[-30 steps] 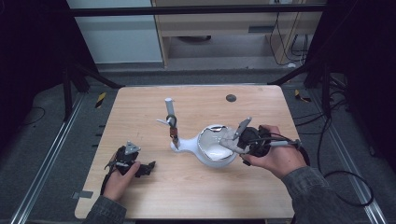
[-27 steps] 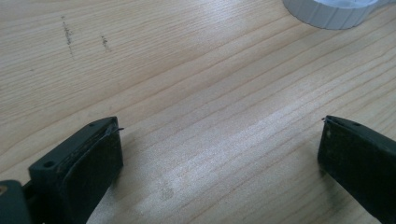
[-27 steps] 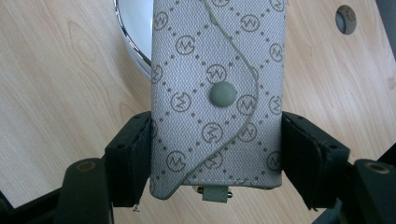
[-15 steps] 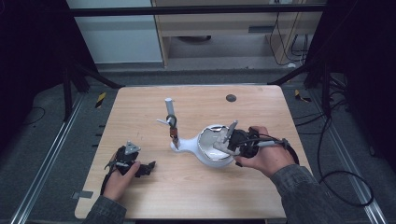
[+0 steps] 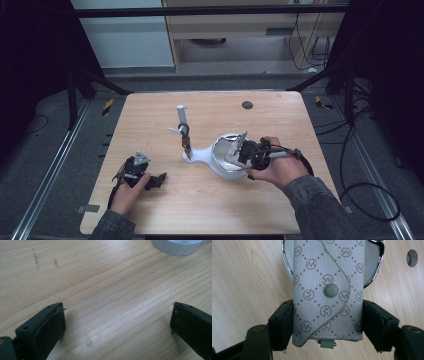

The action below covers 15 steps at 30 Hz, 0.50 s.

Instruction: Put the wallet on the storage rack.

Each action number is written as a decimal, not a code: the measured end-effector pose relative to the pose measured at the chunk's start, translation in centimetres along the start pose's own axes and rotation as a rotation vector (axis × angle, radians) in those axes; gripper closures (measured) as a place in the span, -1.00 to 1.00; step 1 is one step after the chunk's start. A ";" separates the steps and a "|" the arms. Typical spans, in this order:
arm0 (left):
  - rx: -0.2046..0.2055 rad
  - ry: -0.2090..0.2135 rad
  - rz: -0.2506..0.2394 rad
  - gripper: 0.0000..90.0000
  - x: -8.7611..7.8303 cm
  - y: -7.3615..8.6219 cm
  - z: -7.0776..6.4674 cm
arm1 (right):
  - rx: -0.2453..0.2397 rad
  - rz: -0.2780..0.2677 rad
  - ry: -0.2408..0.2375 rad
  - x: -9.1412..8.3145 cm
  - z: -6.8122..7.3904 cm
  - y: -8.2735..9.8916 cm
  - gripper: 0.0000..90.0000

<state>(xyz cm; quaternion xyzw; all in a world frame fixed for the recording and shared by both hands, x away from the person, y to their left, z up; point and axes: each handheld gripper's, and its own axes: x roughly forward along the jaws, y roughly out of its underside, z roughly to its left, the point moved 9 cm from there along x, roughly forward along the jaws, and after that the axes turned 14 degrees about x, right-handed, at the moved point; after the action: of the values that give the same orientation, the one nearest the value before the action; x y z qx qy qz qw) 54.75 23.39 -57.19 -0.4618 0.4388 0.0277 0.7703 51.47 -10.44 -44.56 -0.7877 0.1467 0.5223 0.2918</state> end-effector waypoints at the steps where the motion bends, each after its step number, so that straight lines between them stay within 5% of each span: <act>1: 0.000 0.000 0.000 -1.00 0.0 0.0 0.0 | 0.002 0.005 0.002 0.1 0.0 -0.1 -0.32; 15: 0.002 0.001 0.001 -1.00 0.0 0.0 0.0 | -0.005 0.015 -0.006 0.9 0.3 -0.6 -0.32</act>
<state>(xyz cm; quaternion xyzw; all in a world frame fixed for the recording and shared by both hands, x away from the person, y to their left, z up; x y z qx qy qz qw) 54.76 23.38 -57.19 -0.4608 0.4395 0.0272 0.7706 51.94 -9.75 -45.30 -0.7858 0.1502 0.5272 0.2864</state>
